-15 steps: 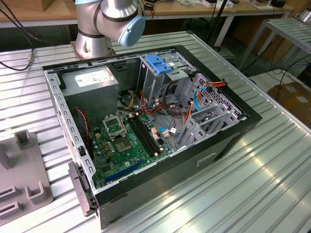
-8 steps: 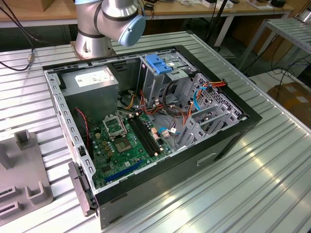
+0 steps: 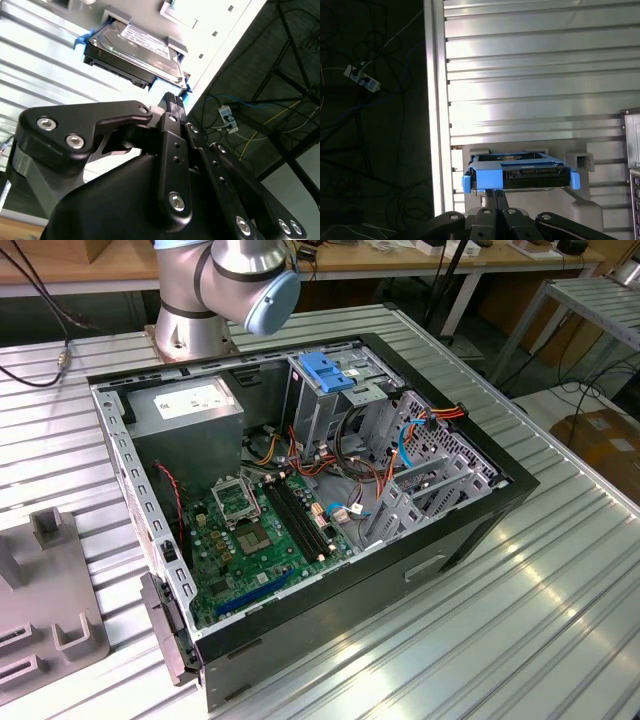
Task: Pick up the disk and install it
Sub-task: 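Reach for the disk, then pick up the disk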
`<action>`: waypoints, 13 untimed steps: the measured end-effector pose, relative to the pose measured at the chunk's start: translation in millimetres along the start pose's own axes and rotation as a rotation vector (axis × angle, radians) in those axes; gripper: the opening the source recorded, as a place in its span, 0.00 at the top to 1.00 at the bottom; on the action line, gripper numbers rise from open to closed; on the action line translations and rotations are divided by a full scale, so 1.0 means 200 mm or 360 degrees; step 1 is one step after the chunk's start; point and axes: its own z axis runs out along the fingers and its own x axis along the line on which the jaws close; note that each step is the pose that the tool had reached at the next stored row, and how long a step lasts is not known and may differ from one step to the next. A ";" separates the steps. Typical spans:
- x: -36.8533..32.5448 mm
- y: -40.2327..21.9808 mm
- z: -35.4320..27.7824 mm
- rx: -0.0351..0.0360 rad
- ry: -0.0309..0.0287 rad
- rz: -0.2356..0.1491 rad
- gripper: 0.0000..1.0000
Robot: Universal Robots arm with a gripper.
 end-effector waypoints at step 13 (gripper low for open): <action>-0.001 0.000 0.001 0.0000 -0.00069 0.0000 0.90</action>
